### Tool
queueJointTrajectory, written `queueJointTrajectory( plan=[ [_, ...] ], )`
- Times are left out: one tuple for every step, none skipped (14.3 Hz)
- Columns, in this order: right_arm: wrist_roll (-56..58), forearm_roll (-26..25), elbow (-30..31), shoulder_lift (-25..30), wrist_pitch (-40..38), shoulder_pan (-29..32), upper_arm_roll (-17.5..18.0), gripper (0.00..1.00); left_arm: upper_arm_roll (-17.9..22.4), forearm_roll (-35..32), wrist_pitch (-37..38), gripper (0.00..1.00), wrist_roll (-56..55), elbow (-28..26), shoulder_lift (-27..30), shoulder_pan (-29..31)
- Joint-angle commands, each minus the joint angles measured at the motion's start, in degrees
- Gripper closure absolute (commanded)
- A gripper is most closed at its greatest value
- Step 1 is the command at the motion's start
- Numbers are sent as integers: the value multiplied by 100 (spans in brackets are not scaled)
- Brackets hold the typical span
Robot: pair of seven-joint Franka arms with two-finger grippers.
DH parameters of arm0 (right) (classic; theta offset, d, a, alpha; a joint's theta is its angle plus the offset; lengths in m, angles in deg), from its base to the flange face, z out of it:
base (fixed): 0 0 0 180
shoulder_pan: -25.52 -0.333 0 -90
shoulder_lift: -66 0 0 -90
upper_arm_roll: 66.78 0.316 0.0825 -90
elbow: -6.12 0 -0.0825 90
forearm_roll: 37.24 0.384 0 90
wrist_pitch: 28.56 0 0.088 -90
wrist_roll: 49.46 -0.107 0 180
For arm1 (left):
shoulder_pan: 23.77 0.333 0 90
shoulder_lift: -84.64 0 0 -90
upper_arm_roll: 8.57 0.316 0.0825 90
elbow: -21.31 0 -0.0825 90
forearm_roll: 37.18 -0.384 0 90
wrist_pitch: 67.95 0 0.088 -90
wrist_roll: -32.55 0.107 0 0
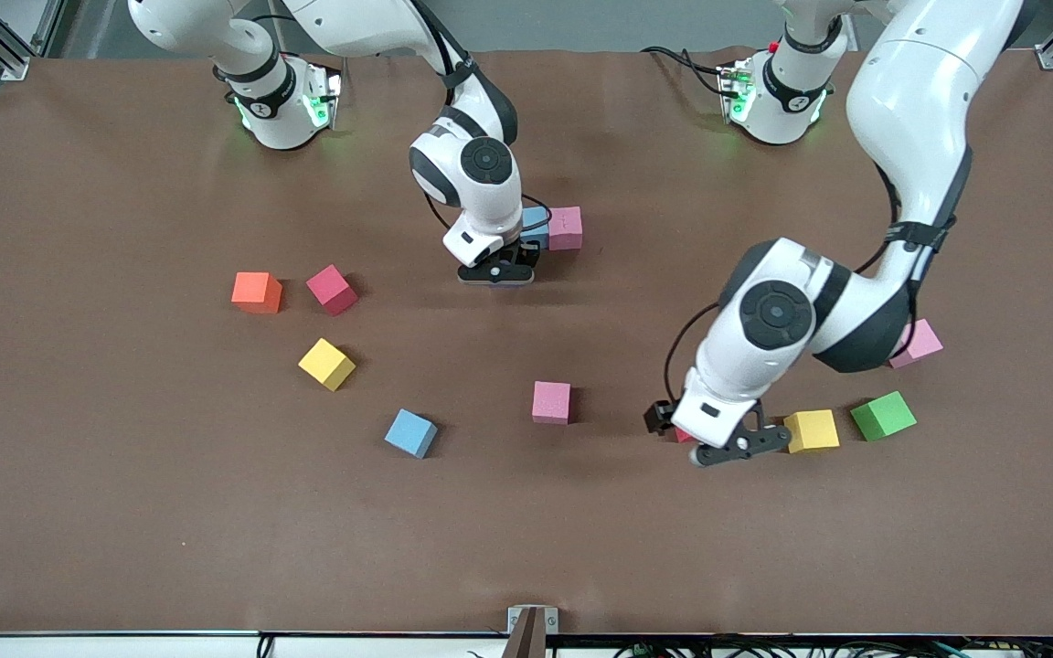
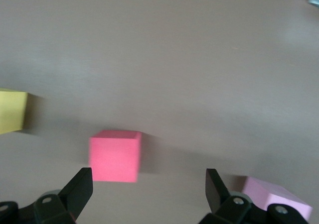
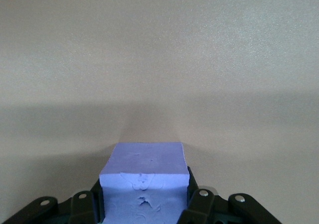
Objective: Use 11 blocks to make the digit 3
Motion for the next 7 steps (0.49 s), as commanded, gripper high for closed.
queueJointTrajectory(
  plan=[
    [-56, 18, 250, 149, 6, -114, 4, 96, -32, 26, 173, 0, 140, 71, -30, 112],
    [-30, 18, 250, 149, 6, -114, 4, 96, -14, 26, 173, 0, 228, 71, -126, 130],
    [-12, 18, 250, 149, 6, -114, 4, 96, -14, 26, 173, 0, 324, 71, -205, 208],
    [-3, 18, 250, 149, -3, -114, 4, 96, -14, 43, 173, 0, 386, 80, -302, 252],
    [-3, 18, 258, 149, -12, -114, 4, 96, -14, 61, 173, 1, 404, 80, -311, 270],
    [-3, 18, 276, 166, -47, -114, 4, 96, -14, 61, 173, 1, 448, 80, -311, 297],
    [14, 18, 293, 175, -47, -114, 4, 96, -14, 70, 182, 1, 466, 71, -320, 323]
  ],
)
